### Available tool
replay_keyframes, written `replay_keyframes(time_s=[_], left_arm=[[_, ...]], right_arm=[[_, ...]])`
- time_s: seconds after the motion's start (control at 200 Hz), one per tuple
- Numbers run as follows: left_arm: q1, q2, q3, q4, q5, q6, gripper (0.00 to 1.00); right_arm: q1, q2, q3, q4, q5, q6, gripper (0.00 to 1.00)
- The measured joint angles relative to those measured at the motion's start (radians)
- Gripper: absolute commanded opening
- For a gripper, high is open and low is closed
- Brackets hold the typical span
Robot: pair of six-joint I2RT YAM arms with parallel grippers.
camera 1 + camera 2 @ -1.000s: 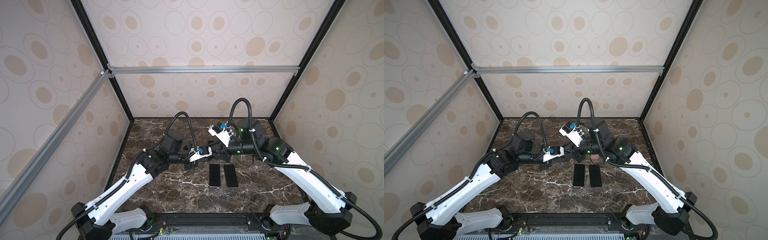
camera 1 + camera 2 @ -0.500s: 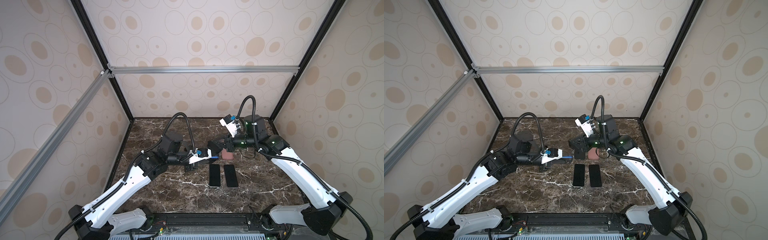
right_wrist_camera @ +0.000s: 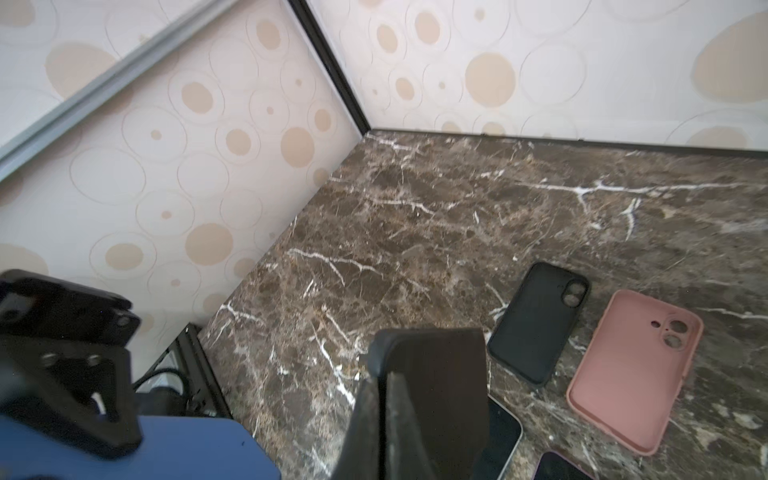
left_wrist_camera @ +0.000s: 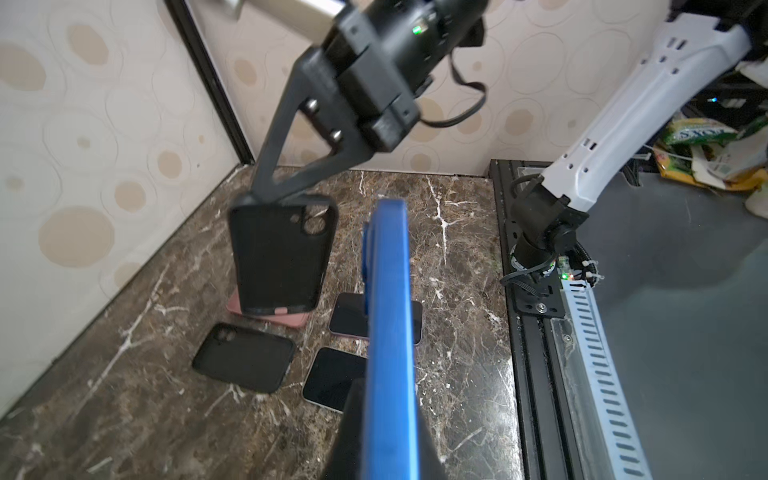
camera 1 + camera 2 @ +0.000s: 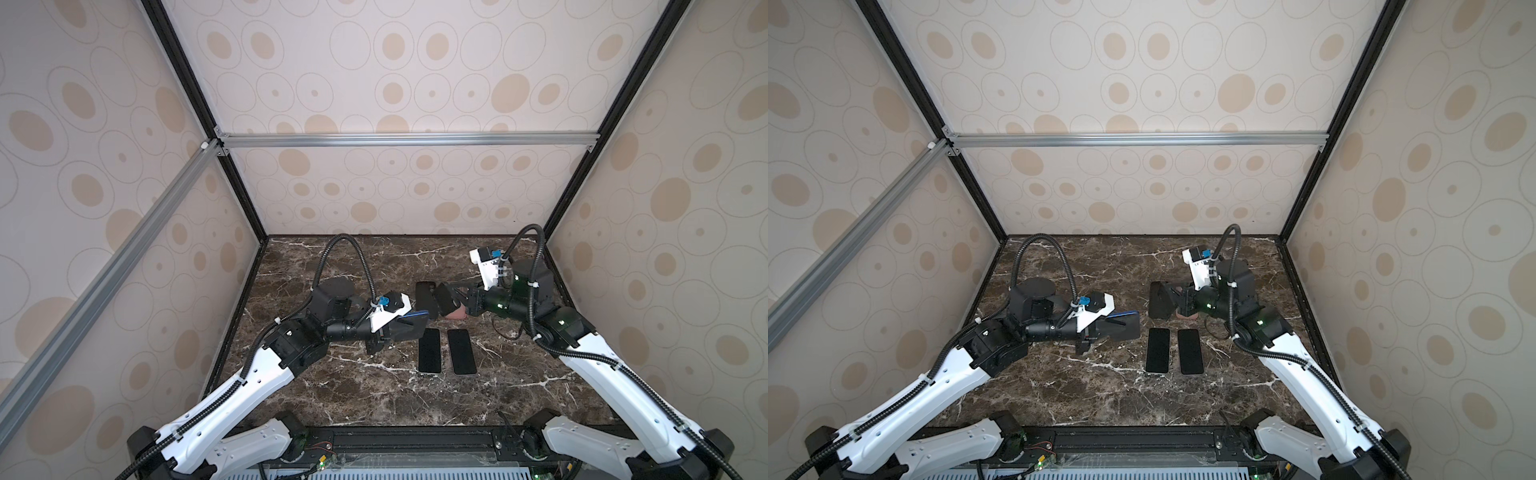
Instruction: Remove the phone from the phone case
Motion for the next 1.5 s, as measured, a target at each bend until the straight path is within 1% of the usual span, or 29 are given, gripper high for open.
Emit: replay_keyframes(time_s=[0.13, 0.275, 0.37, 0.48, 0.625, 0.74, 0.91, 1.185, 1.5], left_arm=[[0.045, 0.065, -0.018, -0.007, -0.002, -0.109, 0.00], [0.074, 0.166, -0.019, -0.047, -0.001, -0.189, 0.00], [0.090, 0.237, -0.019, -0.075, 0.006, -0.230, 0.00], [0.126, 0.307, -0.019, -0.090, 0.044, -0.281, 0.00], [0.181, 0.381, -0.019, -0.092, 0.107, -0.338, 0.00], [0.211, 0.432, -0.017, -0.102, 0.130, -0.363, 0.00], [0.245, 0.510, 0.014, -0.143, 0.148, -0.388, 0.00], [0.275, 0.618, 0.086, -0.206, 0.150, -0.401, 0.00], [0.276, 0.682, 0.109, -0.238, 0.151, -0.401, 0.00]], right_arm=[[0.000, -0.081, -0.099, 0.047, 0.040, 0.042, 0.00], [0.000, -0.111, -0.156, 0.063, 0.065, 0.079, 0.00], [0.000, -0.105, -0.163, 0.077, 0.043, 0.094, 0.00], [0.000, -0.097, -0.186, 0.127, 0.005, 0.133, 0.00], [0.009, -0.101, -0.290, 0.248, -0.018, 0.214, 0.00], [0.051, -0.117, -0.381, 0.317, 0.025, 0.280, 0.00], [0.130, -0.127, -0.473, 0.439, 0.134, 0.398, 0.00], [0.203, -0.024, -0.486, 0.574, 0.261, 0.531, 0.00], [0.222, 0.071, -0.486, 0.630, 0.317, 0.605, 0.00]])
